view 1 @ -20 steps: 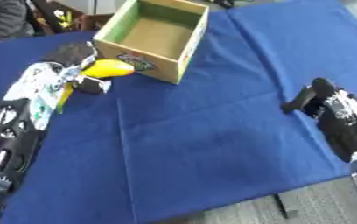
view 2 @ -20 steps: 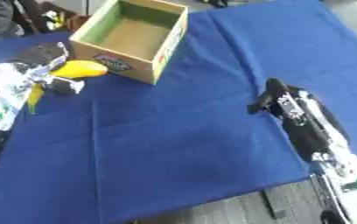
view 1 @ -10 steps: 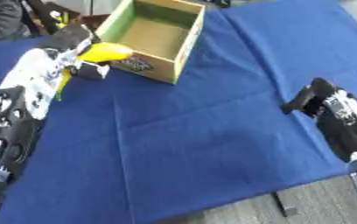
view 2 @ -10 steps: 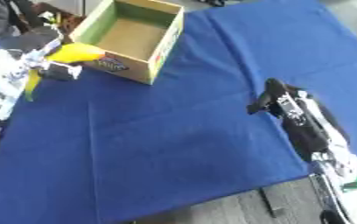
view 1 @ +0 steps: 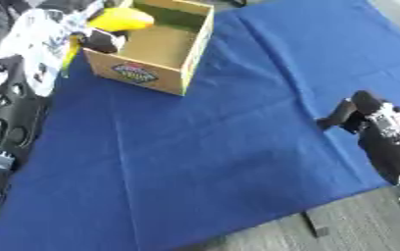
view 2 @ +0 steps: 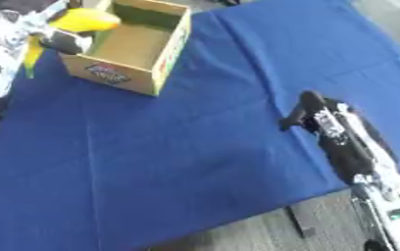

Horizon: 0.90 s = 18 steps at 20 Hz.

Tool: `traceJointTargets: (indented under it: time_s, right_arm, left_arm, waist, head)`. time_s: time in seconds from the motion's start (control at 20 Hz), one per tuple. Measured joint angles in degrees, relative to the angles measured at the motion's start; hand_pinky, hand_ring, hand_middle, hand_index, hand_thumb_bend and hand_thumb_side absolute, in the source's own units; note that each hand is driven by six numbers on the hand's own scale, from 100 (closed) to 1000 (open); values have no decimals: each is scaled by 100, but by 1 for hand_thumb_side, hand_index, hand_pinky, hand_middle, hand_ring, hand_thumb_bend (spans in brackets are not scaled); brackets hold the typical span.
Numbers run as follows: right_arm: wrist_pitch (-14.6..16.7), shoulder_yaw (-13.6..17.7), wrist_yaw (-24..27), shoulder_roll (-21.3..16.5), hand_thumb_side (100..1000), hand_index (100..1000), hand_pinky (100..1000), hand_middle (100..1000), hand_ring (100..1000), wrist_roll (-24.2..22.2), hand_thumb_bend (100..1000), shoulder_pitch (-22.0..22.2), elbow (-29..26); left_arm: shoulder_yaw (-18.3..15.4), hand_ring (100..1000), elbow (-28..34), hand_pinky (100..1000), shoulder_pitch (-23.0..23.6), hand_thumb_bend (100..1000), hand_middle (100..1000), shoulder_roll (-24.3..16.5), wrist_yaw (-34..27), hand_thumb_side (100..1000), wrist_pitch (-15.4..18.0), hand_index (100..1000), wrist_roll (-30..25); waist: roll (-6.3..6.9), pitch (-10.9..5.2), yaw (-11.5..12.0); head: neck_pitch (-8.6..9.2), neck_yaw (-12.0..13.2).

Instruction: Pick up objects on the table and place them in the box.

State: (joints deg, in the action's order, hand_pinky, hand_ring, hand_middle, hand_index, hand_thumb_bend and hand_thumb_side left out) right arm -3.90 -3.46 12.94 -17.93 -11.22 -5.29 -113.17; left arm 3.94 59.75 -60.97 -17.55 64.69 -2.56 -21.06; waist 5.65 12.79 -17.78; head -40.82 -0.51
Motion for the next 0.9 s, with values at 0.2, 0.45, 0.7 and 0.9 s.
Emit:
traceJointTargets:
  time_s: [0.2,0.45,0.7,0.9]
  right_arm:
    - [-37,-87,16,0,689,465,688,419,513,-108,366,-74,5]
    - [-82,-158,10,1,688,465,688,419,513,-198,366,-178,16]
    - [-97,-203,-42,3,687,465,687,419,513,-263,367,-233,46]
    - [-110,-223,-82,9,686,465,687,419,513,-295,367,-252,67]
  left_arm:
    - [-175,100,-168,100,-18,100,100,-55,336,180,-97,106,351]
    - [-341,100,-230,100,-57,100,100,-165,646,217,-169,120,813]
    - [-388,100,-373,100,-51,100,100,-167,757,239,-220,137,1316]
    - [-387,100,-605,100,-20,100,100,-161,820,264,-237,168,1725]
  waist:
    - [126,62,-216]
    - [298,206,-450]
    - [402,349,-619]
    - [467,425,-696]
  head:
    - [220,168]
    - [476,296]
    - [609,376]
    - [677,427]
